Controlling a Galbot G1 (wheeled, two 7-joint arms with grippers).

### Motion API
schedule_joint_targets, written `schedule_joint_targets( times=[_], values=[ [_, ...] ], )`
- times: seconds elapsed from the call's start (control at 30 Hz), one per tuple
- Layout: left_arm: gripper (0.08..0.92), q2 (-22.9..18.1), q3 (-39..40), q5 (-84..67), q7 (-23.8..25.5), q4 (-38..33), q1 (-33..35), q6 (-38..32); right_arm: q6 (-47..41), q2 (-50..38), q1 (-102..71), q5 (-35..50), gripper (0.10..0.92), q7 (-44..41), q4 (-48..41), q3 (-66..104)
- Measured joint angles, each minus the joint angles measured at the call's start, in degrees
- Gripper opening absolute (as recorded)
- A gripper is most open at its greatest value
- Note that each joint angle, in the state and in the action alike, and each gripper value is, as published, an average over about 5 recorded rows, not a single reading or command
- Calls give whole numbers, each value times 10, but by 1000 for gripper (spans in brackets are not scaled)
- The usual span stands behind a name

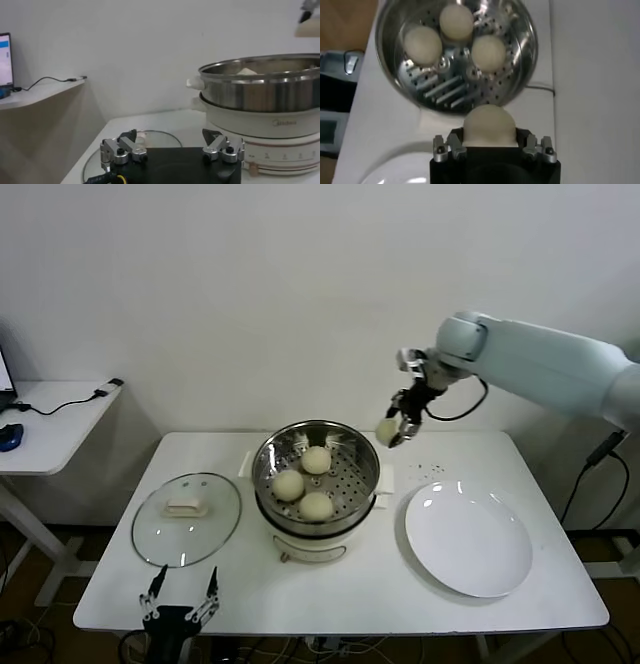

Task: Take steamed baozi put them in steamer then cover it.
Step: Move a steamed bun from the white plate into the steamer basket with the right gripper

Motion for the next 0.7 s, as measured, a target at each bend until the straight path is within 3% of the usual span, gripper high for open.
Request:
schedule_joint_targets(
  times=[0.27, 0.7],
  values=[
    [823, 1, -1, -7, 0, 0, -2, 0, -20, 70, 8, 48, 670, 24, 11, -50],
    [823, 3, -5, -10, 0, 6, -7, 3, -29, 106, -37, 53, 670, 46, 1, -77]
  ],
)
